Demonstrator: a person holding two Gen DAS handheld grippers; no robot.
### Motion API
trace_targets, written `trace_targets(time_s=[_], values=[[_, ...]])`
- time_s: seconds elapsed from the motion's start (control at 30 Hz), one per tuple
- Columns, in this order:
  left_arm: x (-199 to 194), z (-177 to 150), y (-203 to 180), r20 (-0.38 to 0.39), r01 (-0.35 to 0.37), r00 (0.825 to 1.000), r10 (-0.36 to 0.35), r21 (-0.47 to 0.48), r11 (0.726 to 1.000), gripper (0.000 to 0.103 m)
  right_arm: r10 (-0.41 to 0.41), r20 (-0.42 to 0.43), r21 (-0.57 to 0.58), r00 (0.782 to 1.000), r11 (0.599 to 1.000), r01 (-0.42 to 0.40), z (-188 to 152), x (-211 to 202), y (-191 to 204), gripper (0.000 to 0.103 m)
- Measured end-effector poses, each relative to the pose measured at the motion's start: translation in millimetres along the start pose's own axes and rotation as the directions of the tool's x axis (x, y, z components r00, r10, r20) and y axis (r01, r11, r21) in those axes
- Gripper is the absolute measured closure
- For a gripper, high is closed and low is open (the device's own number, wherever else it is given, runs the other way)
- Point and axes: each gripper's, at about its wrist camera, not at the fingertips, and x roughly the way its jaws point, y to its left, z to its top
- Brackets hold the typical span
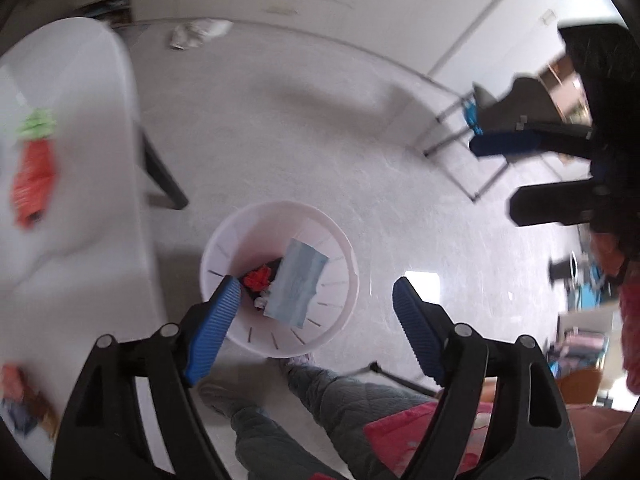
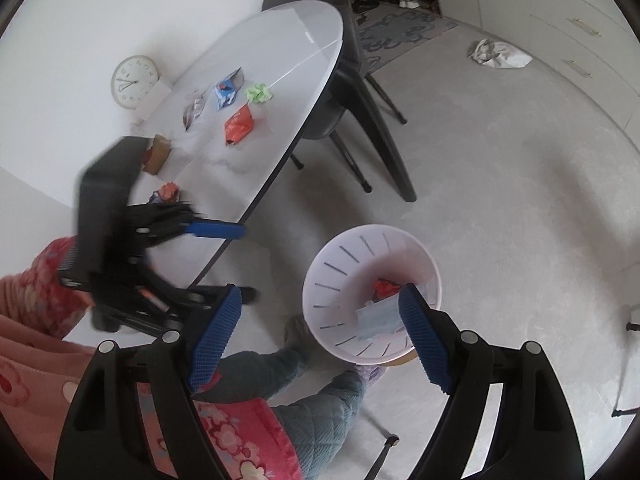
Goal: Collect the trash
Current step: 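Pass the mask to the left tool and drop it into the wastebasket, then grasp the crumpled yellow paper with the left tool while the right tool grasps the red-lined kraft bag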
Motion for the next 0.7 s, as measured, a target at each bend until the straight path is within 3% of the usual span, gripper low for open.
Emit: trace_targets(time_s=[0.13, 0.2, 0.27, 0.37, 0.53, 0.7], values=[[-57.2, -17.8, 17.4, 0.101, -0.121, 0.987, 0.128, -0.078, 0.99, 0.012, -0.053, 0.051, -0.002, 0.997, 0.999, 0.053, 6.6, -9.0, 18.1, 0.015], [-88.5, -33.8, 31.5, 0.135, -0.201, 0.966, 0.219, -0.131, 0.971, 0.008, -0.049, 0.083, -0.01, 0.995, 0.999, 0.05, 11.5, -11.3, 33.6, 0.012], [-113.5, -56.7, 53.0, 0.142, -0.286, 0.937, 0.318, -0.207, 0.936, 0.008, -0.039, 0.108, -0.018, 0.993, 0.999, 0.041, 18.5, -7.8, 51.1, 0.01], [-131.7, -89.0, 86.3, 0.122, -0.338, 0.912, 0.392, -0.318, 0.886, 0.008, -0.024, 0.115, -0.039, 0.993, 0.999, 0.028, 30.4, 6.5, 76.7, 0.01], [-121.0, -140.4, 140.7, 0.052, -0.358, 0.901, 0.431, -0.473, 0.805, 0.008, -0.028, 0.074, -0.094, 0.997, 0.995, 0.034, 47.9, 45.9, 124.8, 0.01], [-93.1, -161.7, 170.1, -0.002, -0.371, 0.903, 0.429, -0.502, 0.781, 0.025, -0.022, 0.026, -0.155, 0.999, 0.988, 0.026, 55.3, 83.1, 174.1, 0.01]])
